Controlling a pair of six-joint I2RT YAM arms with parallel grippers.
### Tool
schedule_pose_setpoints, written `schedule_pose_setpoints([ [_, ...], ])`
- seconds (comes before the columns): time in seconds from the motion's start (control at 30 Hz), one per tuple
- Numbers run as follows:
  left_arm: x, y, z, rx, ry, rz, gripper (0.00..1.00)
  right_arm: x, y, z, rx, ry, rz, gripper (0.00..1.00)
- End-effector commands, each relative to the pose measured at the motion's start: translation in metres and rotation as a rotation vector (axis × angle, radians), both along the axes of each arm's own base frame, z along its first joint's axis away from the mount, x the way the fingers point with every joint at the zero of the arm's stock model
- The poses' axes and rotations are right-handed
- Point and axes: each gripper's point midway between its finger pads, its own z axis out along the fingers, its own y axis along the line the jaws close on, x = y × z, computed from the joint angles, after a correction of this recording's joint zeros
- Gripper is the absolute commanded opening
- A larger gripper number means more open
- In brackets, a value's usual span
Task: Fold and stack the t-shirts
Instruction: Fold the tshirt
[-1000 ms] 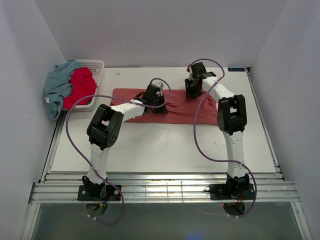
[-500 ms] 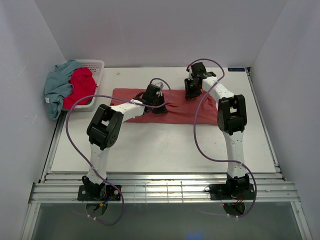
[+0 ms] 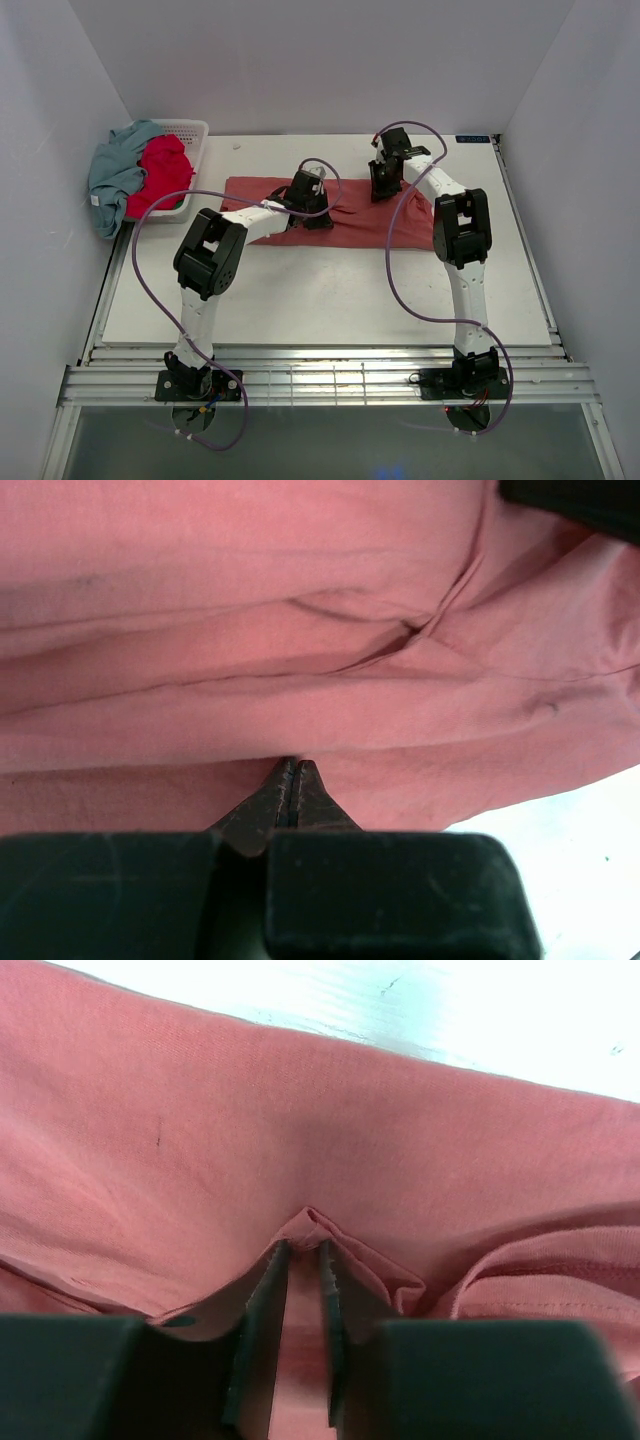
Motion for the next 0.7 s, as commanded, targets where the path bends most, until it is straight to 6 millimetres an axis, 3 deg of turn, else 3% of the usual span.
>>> schedule_pose_setpoints([
  [0.0, -0.001, 0.001, 0.015, -0.002, -0.033, 0.007, 0.00, 0.008, 0.004, 0.003, 0.021, -0.024, 0.001, 0.19],
  [0.03, -0.001, 0.001, 0.015, -0.001, -0.033, 0.008, 0.00, 0.009, 0.004, 0.005, 0.024, -0.029, 0.000, 0.11],
  [0.1, -0.001, 0.001, 0.015, -0.001, -0.031, 0.007, 0.00, 0.012, 0.005, 0.010, 0.030, -0.048, 0.000, 0.08],
  [0.33, -0.004, 0.002, 0.010, -0.001, -0.018, 0.010, 0.00, 0.023, 0.007, 0.047, 0.056, -0.141, -0.011, 0.08],
  [0.57, -0.008, 0.005, 0.007, 0.004, -0.007, 0.015, 0.00, 0.036, 0.012, 0.108, 0.115, -0.284, -0.032, 0.08],
  [0.67, -0.010, 0.006, 0.005, 0.004, -0.001, 0.018, 0.00, 0.038, 0.013, 0.117, 0.129, -0.308, -0.034, 0.08],
])
